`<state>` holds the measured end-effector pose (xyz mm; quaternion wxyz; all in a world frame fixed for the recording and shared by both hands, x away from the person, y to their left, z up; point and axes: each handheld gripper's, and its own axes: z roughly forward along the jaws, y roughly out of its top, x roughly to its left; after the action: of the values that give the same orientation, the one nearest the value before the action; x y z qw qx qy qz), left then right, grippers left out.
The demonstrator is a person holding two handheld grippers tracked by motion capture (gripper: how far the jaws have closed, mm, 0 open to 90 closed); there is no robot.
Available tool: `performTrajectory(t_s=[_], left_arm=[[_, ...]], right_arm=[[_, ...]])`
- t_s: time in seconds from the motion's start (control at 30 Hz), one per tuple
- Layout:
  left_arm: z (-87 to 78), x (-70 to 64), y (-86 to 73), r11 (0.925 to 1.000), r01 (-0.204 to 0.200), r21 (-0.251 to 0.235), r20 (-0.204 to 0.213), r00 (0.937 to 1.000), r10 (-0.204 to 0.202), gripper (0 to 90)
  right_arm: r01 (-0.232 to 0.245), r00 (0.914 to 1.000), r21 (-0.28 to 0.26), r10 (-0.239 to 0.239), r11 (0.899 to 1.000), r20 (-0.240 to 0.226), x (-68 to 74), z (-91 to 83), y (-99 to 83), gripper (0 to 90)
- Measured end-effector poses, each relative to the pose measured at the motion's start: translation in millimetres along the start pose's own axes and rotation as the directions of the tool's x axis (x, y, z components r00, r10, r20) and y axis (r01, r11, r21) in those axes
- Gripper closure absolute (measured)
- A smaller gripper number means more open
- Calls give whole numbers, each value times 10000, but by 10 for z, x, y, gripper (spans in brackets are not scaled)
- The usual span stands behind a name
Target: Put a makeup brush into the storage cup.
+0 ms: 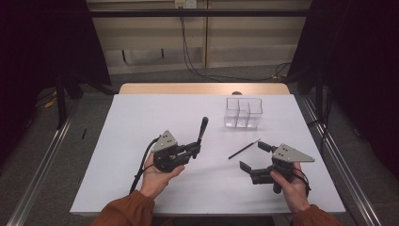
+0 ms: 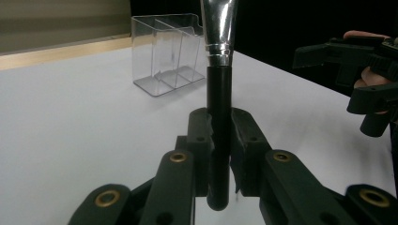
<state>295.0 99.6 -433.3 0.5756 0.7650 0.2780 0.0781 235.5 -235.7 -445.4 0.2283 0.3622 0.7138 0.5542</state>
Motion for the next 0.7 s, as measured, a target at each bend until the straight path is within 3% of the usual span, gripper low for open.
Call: performTrajectory(t_s=[0.47,0.6,0.67,0.7], left_arm=[[113,-201,13,9999,-122,-16,519,9986,123,794],[125,-221,10,10000,-78,38,697,9975,75,794],[111,-225,3,9998,-174,60,658,9977,170,794],[111,-229,-4,9999,-118,17,631,9979,117,794]], right_arm=[[2,9922,-570,-73,9984,-1244,167,124,171,3],[11,9908,-585,-90,9983,-1349,230,183,238,8],[-183,9912,-580,104,9981,-1322,263,212,262,11],[-313,9876,-552,223,9980,-1554,277,233,276,8]])
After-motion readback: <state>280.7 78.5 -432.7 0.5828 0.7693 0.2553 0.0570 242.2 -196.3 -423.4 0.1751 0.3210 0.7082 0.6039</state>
